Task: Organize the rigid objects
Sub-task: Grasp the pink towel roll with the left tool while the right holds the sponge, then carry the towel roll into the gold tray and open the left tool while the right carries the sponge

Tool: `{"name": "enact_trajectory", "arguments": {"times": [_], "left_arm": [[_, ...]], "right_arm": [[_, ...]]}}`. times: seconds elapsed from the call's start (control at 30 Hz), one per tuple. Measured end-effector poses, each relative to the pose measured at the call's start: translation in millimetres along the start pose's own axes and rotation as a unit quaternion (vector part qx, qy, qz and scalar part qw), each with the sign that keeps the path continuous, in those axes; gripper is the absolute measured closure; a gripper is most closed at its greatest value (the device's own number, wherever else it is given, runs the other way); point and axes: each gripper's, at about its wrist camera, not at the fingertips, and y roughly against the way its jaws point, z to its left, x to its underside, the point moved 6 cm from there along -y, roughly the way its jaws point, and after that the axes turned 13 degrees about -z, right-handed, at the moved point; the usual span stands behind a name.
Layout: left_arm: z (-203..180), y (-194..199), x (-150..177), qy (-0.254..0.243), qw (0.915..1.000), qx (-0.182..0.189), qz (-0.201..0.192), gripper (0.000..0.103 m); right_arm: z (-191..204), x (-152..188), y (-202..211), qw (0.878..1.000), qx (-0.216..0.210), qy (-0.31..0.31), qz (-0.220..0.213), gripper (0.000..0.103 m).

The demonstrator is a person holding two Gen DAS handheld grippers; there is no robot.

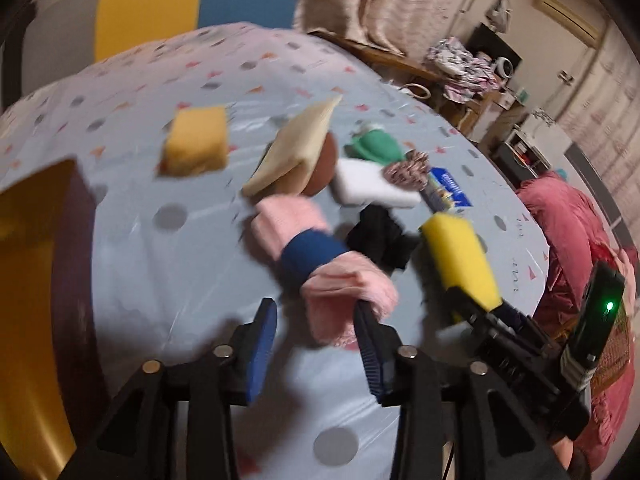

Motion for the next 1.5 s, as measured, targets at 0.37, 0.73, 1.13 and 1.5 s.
{"name": "enact_trajectory", "arguments": {"times": [0.37, 0.73, 1.13, 1.5], "left_arm": [[-15.9, -46.8, -24.2, 0.043, 0.9983, 0.023, 0.031, 0.055], [-15.0, -19.1, -20.9, -0.056, 0.9983, 0.008, 0.01, 0.095], [-32.2, -65.0, -14.4, -0.088, 0.9938, -0.049, 0.046, 0.044], [5.9, -3.4, -12.6, -0.011, 0.9988, 0.043, 0.023, 0.069]], "right_arm": [[3.7, 2.7, -0.9, 1.0, 0.013, 0.019, 0.005, 0.031], [8.9, 3.9, -1.9, 0.999, 0.032, 0.037, 0.016, 0.031], [12.2, 6.1, -0.4, 0.998, 0.037, 0.042, 0.025, 0.03], [16.7, 4.3, -0.6, 0.999, 0.032, 0.026, 0.018, 0.032]]}}
